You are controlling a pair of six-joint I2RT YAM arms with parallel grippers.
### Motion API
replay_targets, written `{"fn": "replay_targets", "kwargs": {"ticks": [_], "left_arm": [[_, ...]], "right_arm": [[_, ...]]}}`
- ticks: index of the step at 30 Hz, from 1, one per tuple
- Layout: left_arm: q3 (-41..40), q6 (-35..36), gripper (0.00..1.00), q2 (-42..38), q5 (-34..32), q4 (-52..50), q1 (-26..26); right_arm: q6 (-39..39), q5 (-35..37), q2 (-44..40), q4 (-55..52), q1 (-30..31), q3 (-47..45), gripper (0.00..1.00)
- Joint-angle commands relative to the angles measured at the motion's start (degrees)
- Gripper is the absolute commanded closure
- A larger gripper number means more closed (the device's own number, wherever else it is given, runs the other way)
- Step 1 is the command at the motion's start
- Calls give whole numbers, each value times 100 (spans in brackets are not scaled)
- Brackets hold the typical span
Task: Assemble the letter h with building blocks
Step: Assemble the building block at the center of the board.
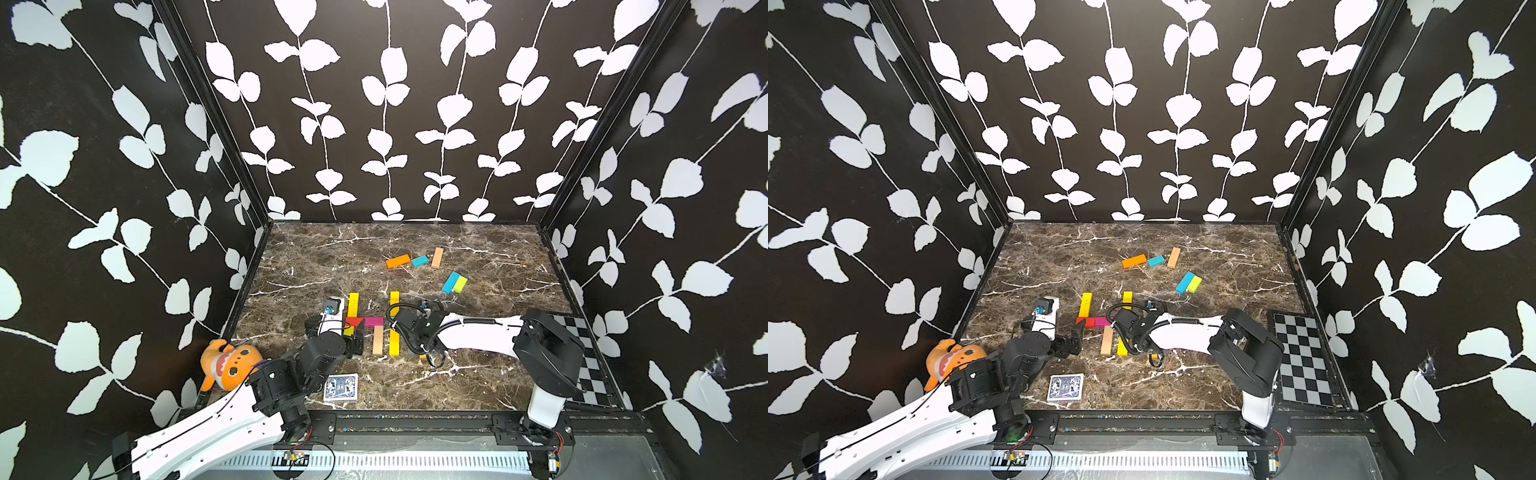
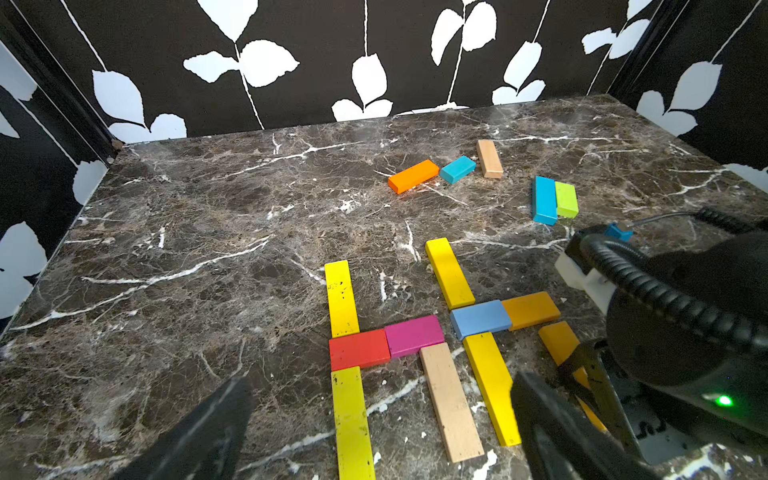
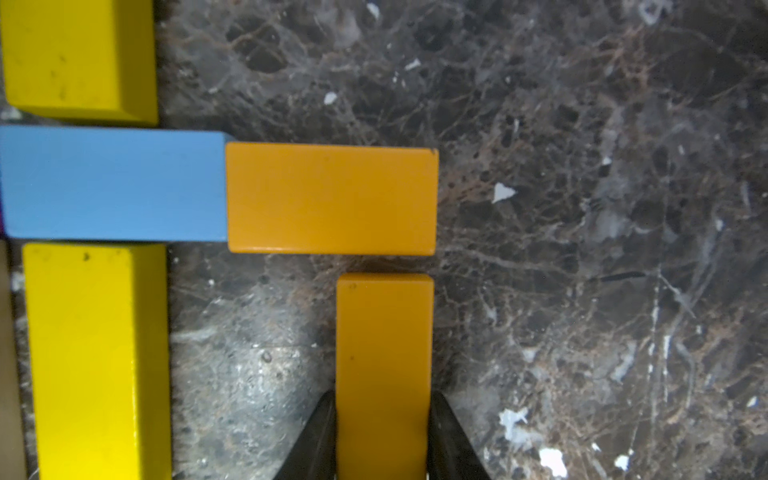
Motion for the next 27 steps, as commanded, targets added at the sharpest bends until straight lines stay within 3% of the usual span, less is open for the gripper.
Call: {"fn": "replay_targets", "kwargs": {"ticks": [1,7,21,27], "left_arm": [[-35,29,1,20,-64,-89,20],[-26,43,1,48,-80,-80,20],[-6,45,1,132,-62,-45,21],[17,29,1,182,-42,-44,20]], "right_arm": [[13,135,75,-46,-42,118,67],[-18,121,102,-25,-64,138,64],[-264,189,-97,341,-62,80,33],[-563,548,-544,556,-64,7,19]]}}
